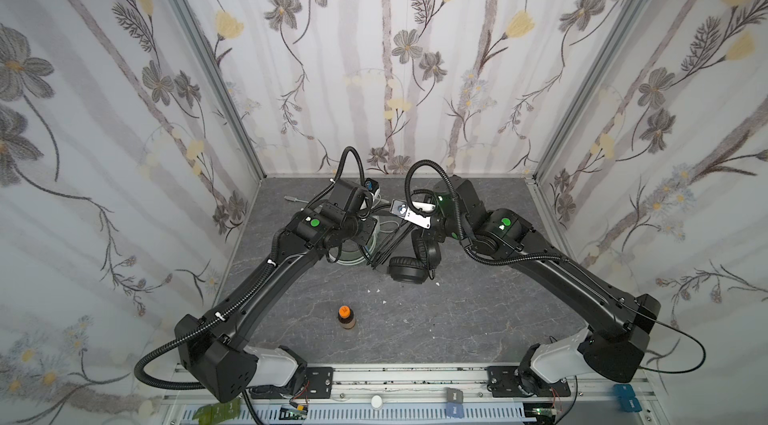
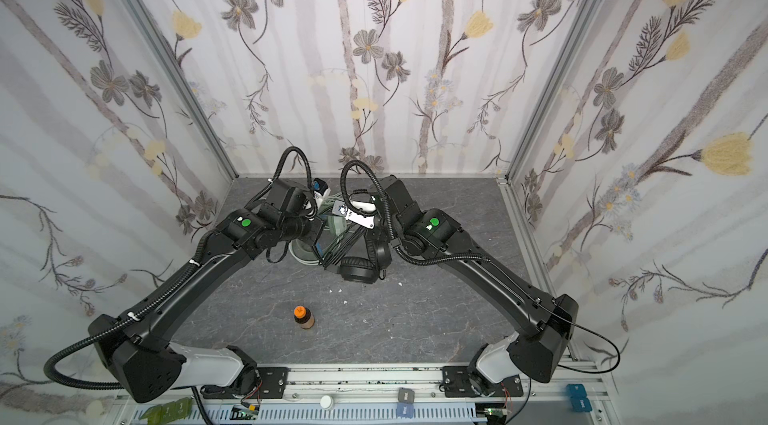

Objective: Wrap the headphones

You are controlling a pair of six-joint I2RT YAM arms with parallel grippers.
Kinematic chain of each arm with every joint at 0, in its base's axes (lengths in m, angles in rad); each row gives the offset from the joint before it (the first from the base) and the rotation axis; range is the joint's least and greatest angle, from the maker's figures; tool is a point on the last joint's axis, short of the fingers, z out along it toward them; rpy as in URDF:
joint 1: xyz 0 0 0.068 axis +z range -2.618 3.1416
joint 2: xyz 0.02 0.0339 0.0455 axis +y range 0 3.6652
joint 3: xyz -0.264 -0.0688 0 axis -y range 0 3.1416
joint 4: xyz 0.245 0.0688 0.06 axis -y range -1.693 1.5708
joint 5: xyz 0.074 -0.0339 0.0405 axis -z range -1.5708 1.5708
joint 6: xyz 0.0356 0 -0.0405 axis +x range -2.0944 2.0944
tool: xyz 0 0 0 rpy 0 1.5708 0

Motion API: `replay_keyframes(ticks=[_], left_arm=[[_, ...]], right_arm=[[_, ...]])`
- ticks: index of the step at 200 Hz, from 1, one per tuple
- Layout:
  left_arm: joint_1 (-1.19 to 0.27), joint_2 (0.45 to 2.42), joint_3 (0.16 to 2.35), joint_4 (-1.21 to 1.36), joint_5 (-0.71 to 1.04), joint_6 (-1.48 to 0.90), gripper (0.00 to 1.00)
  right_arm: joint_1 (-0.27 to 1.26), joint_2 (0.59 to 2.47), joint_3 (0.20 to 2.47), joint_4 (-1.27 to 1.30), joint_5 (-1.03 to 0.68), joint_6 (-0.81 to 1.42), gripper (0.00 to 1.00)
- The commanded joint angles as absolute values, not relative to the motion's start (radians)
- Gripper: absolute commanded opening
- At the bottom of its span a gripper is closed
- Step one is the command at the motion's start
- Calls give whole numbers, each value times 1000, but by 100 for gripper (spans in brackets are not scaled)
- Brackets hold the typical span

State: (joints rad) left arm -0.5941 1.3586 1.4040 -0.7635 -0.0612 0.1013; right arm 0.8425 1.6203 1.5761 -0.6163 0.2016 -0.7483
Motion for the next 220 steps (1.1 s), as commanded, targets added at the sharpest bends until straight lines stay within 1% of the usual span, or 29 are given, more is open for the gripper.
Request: replay_keyframes(ticks=[1, 27, 37, 94, 132, 162, 178, 183, 220], left_arm=[[-591, 1349, 1396, -812, -33, 120, 0], [-592, 1354, 1395, -808, -29, 115, 0], [-592, 1356, 1396, -809, -28, 117, 0], [-593, 1368, 1396, -795, -26, 115, 0], [-594, 1364, 1389, -786, -25, 107, 0], [-592, 1355, 1384, -792, -12, 109, 0], [-593, 1344, 1381, -797, -11, 108, 0], [-593, 1342, 1383, -799, -8, 108, 0], [-592, 1336, 1396, -832, 32, 126, 0]], right_arm=[[835, 1605, 1558, -562, 329, -738, 5], [835, 1604, 1534, -562, 319, -735, 6], [842, 1568, 1537, -560, 309, -735, 6], [912, 1581, 1640, -531, 152, -619, 7], [909, 1589, 1625, -539, 247, -659, 5], [844, 1558, 1597, -536, 253, -674, 7], [836, 1544, 1577, -524, 285, -703, 7], [804, 1542, 1569, -519, 296, -714, 7], [789, 1551, 1545, -500, 370, -799, 8]])
